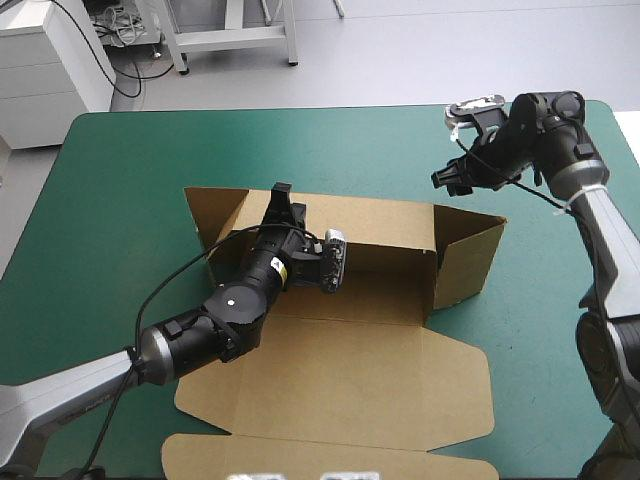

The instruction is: Fold the box

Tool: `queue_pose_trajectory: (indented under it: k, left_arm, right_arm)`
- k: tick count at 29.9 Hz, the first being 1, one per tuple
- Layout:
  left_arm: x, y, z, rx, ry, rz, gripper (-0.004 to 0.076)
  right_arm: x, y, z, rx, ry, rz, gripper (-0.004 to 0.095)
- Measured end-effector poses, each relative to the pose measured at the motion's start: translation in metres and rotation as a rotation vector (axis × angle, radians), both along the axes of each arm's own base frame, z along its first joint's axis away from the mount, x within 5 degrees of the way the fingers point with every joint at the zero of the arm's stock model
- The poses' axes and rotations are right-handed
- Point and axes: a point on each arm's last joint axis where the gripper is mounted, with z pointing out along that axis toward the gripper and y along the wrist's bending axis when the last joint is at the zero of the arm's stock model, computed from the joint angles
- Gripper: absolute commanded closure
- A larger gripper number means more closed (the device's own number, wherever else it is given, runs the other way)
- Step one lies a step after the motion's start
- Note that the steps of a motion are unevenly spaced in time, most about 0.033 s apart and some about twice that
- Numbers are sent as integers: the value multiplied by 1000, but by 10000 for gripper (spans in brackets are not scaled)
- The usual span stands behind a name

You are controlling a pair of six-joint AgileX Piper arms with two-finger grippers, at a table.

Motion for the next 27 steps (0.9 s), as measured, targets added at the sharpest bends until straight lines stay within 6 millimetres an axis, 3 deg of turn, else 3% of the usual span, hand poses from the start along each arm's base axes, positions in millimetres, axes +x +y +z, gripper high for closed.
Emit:
queue_pose_trajectory:
  k: [16, 27]
  left_arm:
    - [0, 0, -1, 2, 1, -2, 732]
    - [0, 0, -1, 2, 1, -8, 731]
  right_arm:
    - [-91, -3, -8, 53, -11, 131, 442]
    - [-158, 11, -38, 180, -116, 250, 442]
